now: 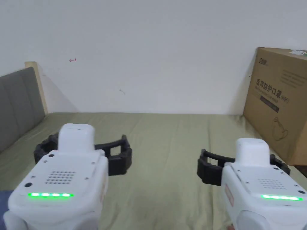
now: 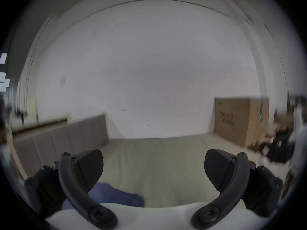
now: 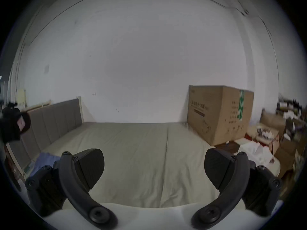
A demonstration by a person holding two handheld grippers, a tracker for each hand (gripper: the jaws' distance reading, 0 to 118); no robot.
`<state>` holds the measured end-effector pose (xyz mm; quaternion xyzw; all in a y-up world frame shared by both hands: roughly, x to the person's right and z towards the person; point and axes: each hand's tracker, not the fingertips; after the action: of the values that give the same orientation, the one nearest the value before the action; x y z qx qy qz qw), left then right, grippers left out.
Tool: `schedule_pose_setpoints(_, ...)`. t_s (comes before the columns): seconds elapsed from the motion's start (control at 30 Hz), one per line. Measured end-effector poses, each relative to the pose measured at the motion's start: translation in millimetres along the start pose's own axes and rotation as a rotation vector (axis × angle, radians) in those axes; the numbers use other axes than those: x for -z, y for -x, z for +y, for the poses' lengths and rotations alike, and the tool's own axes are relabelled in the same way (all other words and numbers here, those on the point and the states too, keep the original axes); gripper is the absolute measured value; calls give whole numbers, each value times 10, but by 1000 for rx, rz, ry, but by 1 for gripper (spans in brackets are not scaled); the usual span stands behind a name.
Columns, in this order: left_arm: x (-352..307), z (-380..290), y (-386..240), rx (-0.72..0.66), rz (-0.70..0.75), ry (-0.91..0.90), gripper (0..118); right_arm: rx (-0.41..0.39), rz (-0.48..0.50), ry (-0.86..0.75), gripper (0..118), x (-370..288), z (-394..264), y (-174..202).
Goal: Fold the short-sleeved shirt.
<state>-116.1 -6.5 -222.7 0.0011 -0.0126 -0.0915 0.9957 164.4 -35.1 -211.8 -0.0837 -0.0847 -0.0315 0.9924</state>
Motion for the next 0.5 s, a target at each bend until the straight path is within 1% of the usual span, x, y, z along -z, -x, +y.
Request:
schedule_pose_setpoints(0.03, -21, -20, -50, 35, -1, 1, 118, -26, -13, 7, 118, -14, -44, -27)
schedule_pose_setpoints(0.07, -42, -82, -49, 36, -11, 7, 118, -40, -28, 12, 118, -37, -74, -43)
schedule_pose_setpoints(0.13, -29, -138, -32, -60, -51, 45, 118, -45, -20, -4, 118, -93, -116, -37)
schedule_pose_setpoints(0.17, -16, -154, -18, -106, -59, 76, 118, -45, 7, -24, 118, -127, -105, -37)
schedule_pose_setpoints(0.2, -2, -150, 1, -121, -56, 87, 118, -45, 26, -62, 118, -161, -77, -27)
schedule_pose_setpoints(0.27, -1, -138, 5, -96, -31, 87, 118, -68, 11, -80, 118, -184, -6, 54)
schedule_pose_setpoints(0.33, -13, -89, -14, -44, -2, 63, 118, -110, 13, -111, 118, -189, 41, 96)
schedule_pose_setpoints(0.37, -18, -75, -9, -48, -3, 56, 118, -120, -4, -120, 118, -198, 47, 122)
schedule_pose_setpoints(0.4, -25, -30, 21, -55, -9, 61, 114, -124, 3, -121, 117, -194, 60, 152)
schedule_pose_setpoints(0.43, -29, -6, 31, -76, -22, 74, 101, -125, 15, -128, 115, -210, 50, 156)
schedule_pose_setpoints(0.47, -32, -1, 35, -103, -38, 77, 81, -114, 20, -126, 110, -226, 39, 166)
schedule_pose_setpoints(0.5, -29, -5, 45, -120, -40, 79, 62, -103, 26, -117, 95, -228, 35, 170)
